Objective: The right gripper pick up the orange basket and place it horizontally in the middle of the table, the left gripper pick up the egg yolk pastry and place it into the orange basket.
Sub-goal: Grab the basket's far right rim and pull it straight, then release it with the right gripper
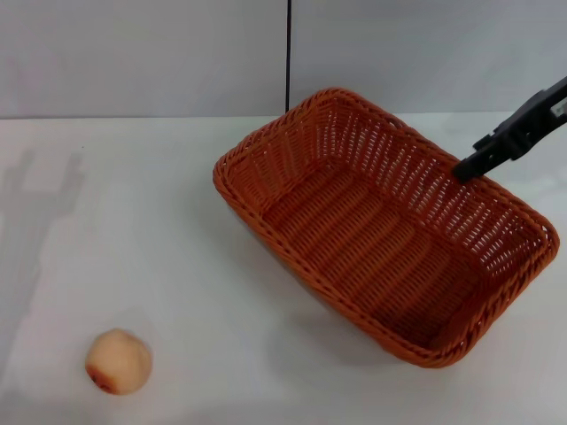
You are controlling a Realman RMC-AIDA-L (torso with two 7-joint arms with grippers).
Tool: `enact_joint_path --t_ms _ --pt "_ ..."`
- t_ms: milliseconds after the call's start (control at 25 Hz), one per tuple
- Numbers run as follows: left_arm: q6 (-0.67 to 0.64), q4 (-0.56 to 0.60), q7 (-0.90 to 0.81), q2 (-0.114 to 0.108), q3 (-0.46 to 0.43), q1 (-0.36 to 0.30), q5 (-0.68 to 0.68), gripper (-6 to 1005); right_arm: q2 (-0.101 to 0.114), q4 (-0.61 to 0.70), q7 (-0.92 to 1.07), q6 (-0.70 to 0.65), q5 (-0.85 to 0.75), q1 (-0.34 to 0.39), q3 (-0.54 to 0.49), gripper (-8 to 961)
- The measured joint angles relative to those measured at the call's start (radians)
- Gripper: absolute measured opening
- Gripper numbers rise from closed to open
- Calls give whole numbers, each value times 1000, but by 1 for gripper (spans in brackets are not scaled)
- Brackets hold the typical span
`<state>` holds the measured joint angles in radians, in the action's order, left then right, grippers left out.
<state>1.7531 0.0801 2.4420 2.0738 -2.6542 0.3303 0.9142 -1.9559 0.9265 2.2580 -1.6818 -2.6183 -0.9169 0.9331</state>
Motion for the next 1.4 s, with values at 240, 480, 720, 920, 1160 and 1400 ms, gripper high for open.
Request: enact_joint_path --t_ms 240,480,720,920,1160,1400 --pt "-3 0 0 0 -5 6 0 784 -30 -13 4 30 -56 -10 18 593" --pt "-9 0 2 0 -6 10 0 782 -33 -16 6 43 -69 -14 18 590" --pt "-18 0 3 0 -6 11 -2 781 -33 -19 6 47 -71 -14 18 587" --pt "-24 0 3 0 -8 14 -3 780 -34 -41 6 60 -71 -17 18 584" --pt "-39 0 4 0 -9 16 -1 779 -34 -80 4 83 -71 -18 18 581" --pt "-43 0 4 0 -9 16 0 777 -38 -100 -3 123 -71 -10 68 558"
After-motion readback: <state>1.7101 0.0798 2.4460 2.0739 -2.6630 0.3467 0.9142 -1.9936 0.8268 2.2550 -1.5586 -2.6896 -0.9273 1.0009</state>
